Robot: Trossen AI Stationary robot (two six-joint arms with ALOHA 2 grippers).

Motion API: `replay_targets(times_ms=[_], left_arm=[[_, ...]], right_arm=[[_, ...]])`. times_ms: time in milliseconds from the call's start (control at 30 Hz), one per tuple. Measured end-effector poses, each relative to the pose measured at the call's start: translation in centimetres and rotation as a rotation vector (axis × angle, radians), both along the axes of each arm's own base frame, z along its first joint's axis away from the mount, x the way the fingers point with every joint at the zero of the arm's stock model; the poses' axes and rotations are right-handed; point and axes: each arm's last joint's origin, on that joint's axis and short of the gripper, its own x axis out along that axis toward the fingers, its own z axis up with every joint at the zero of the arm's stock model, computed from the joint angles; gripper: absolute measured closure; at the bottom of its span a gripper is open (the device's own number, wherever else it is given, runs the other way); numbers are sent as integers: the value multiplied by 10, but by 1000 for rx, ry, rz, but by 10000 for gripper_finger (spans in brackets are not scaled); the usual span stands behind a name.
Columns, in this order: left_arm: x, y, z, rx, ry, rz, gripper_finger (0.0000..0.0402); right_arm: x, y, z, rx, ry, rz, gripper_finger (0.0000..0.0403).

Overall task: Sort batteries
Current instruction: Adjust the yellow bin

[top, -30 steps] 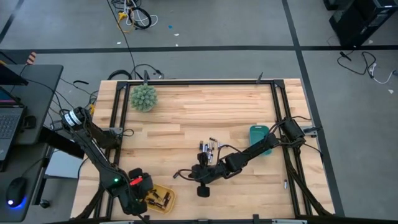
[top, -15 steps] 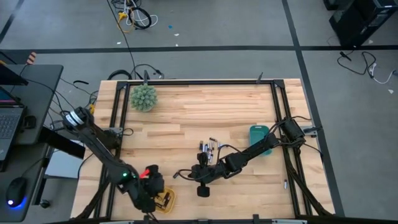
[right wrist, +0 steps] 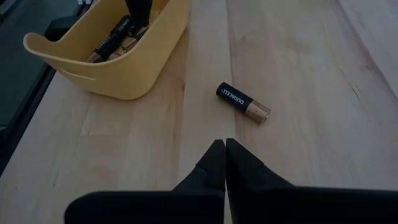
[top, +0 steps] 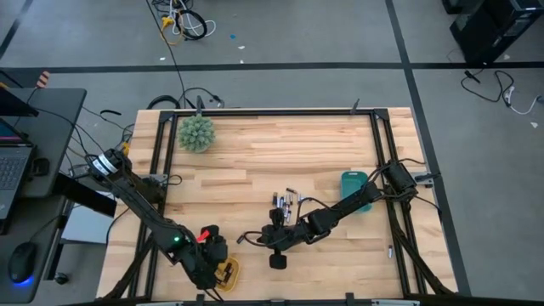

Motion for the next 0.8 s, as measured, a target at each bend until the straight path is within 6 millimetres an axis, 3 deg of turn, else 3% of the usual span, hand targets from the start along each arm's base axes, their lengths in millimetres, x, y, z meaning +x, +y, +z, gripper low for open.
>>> replay_targets(times_ms=[800], left_arm=[[-14,17,-8,142,141,152,401]], right_arm=[[0,0,0,-2,-1,-4,403]])
